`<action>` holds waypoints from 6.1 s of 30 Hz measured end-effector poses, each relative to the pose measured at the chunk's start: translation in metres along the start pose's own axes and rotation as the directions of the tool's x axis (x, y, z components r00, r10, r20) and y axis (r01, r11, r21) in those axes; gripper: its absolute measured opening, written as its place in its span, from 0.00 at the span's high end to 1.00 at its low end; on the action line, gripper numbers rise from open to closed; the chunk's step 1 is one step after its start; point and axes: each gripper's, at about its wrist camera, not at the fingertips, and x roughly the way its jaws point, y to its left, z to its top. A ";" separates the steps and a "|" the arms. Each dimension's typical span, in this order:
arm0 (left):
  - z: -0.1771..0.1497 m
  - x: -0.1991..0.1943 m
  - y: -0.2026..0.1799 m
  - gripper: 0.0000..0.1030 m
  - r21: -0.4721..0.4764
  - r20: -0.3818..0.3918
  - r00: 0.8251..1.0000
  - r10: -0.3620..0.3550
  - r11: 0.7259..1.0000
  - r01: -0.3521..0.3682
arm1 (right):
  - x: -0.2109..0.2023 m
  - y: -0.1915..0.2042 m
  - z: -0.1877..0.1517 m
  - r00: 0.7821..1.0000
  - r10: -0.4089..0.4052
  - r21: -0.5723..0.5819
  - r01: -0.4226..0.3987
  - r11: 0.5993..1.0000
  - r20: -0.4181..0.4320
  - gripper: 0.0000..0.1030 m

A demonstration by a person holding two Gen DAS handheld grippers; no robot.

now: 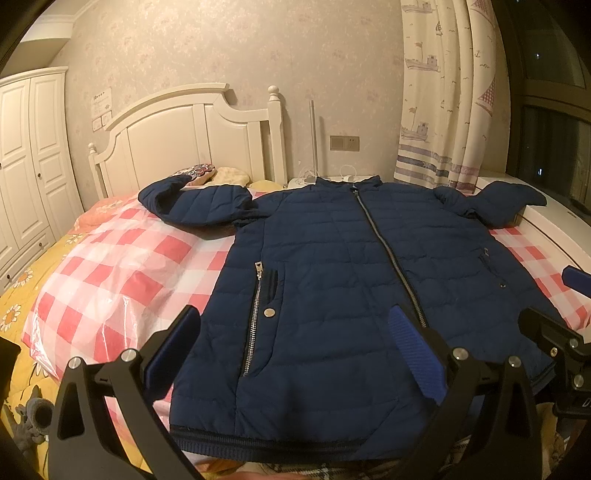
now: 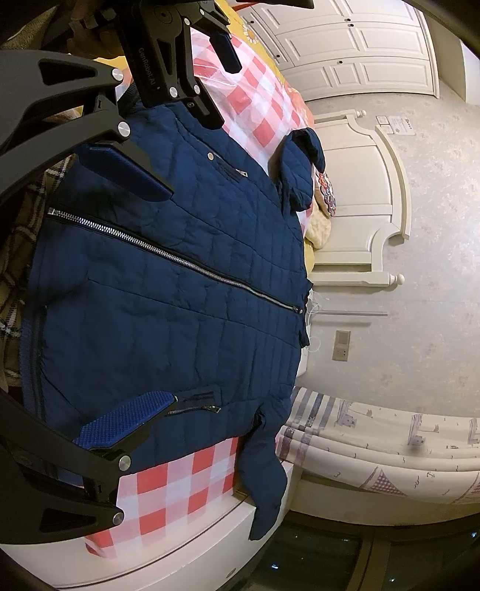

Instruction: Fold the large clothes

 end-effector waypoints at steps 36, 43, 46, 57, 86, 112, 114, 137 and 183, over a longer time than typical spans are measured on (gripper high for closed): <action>-0.006 0.008 -0.007 0.02 0.013 -0.041 0.999 -0.004 1.000 0.004 | 0.009 -0.012 -0.003 0.998 -0.042 0.021 0.043 0.999 -0.045 0.04; -0.007 0.012 -0.006 0.02 0.013 -0.055 0.998 -0.007 1.000 0.007 | 0.010 -0.013 -0.004 0.998 -0.042 0.028 0.044 0.999 -0.049 0.04; -0.003 0.018 -0.007 0.02 0.017 -0.066 0.998 -0.015 1.000 0.017 | 0.012 -0.015 -0.004 0.998 -0.044 0.026 0.045 0.999 -0.050 0.04; 0.073 0.215 0.002 0.02 0.011 -0.309 0.951 0.033 0.999 -0.031 | 0.120 -0.160 0.040 0.983 -0.025 0.283 0.076 0.956 -0.180 0.04; 0.080 0.324 0.020 0.02 -0.055 -0.404 0.914 -0.023 0.998 0.001 | 0.269 -0.320 0.177 0.984 -0.175 0.412 0.155 0.898 0.011 0.69; 0.080 0.323 0.022 0.02 -0.069 -0.396 0.918 -0.036 0.998 0.010 | 0.250 -0.166 0.140 0.974 0.192 0.231 -0.160 0.960 -0.119 0.19; 0.080 0.322 0.022 0.02 -0.066 -0.396 0.918 -0.034 0.998 0.008 | 0.246 -0.214 0.136 0.987 0.129 0.402 -0.081 0.912 -0.094 0.19; 0.080 0.322 0.023 0.02 -0.076 -0.393 0.919 -0.042 0.997 0.013 | 0.314 -0.044 0.219 0.897 0.440 0.160 -0.427 0.890 -0.050 0.75; 0.207 0.328 -0.096 0.85 -0.248 -0.117 0.890 -0.441 0.881 0.404 | 0.326 -0.201 0.119 0.970 0.000 0.251 0.063 0.966 -0.243 0.40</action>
